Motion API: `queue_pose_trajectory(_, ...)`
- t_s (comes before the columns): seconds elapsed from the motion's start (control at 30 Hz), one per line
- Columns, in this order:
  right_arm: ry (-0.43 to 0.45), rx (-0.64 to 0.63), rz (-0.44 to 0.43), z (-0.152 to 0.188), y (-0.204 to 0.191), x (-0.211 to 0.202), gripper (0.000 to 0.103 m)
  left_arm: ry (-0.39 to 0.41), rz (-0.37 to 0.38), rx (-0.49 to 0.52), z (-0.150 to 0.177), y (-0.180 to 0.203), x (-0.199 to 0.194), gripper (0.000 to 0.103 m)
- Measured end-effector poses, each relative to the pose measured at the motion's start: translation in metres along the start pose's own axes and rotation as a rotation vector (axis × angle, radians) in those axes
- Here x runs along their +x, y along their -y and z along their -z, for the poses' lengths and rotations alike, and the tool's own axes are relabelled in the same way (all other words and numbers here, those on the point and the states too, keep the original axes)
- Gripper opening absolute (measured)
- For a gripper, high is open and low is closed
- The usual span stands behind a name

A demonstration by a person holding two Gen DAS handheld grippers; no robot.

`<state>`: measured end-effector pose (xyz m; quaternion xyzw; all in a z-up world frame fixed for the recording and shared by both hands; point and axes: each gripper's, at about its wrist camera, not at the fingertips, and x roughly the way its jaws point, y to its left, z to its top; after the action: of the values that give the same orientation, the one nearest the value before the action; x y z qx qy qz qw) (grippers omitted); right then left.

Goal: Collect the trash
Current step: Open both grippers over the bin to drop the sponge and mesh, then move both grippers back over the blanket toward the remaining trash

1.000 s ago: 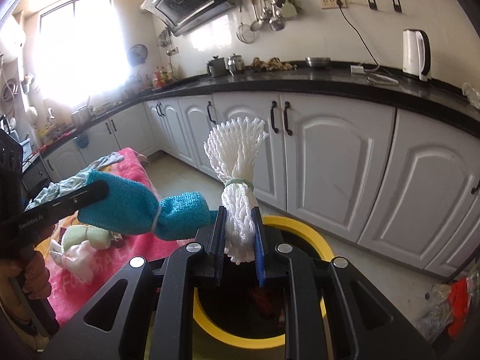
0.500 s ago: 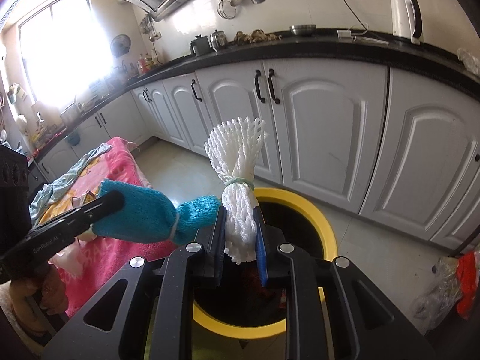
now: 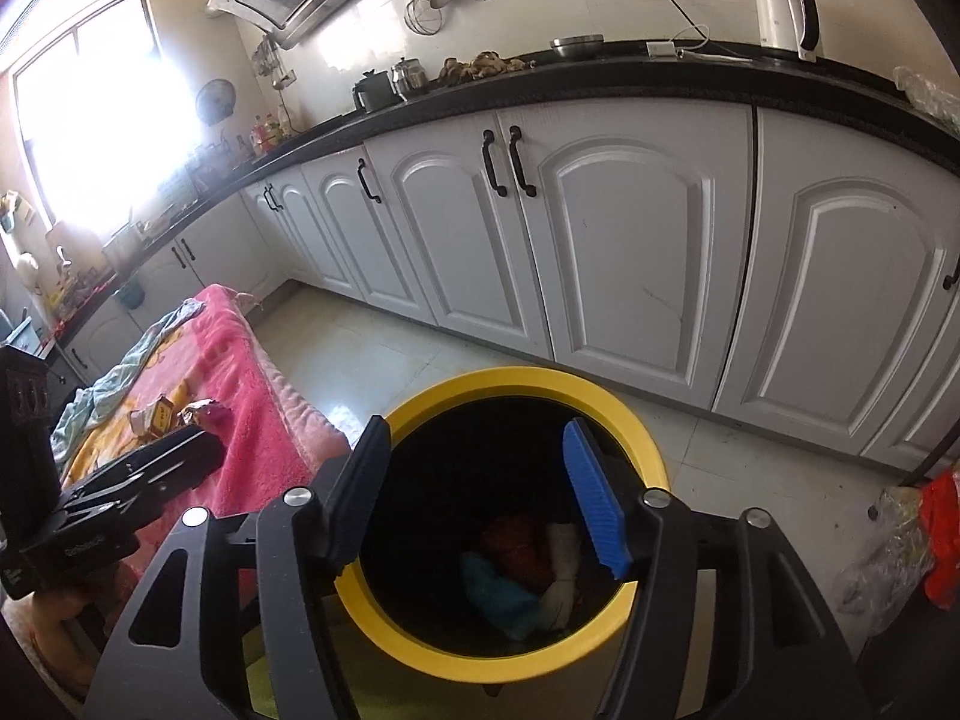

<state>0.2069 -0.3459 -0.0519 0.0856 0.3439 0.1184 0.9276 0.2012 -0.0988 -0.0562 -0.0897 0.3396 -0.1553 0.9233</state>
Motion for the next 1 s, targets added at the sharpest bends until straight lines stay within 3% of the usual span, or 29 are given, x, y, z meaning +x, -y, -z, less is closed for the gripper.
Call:
queue_pose_trajectory(0.07,0.019,-0.007,0.003,0.000,-0.003,-0.003,0.067,0.018,-0.005,-0.008,-0.001,-0.002,-0.007,0.092)
queue_pose_trajectory(0.4,0.107,-0.036,0.021,-0.003,-0.013,-0.020,0.084,0.085,-0.064,-0.021,-0.003,-0.012,-0.038,0.092)
queue_pose_trajectory(1.0,0.188,-0.133,-0.011,-0.004,-0.051,-0.044,0.087,0.161,-0.125,-0.059,0.004,-0.035,-0.083,0.092)
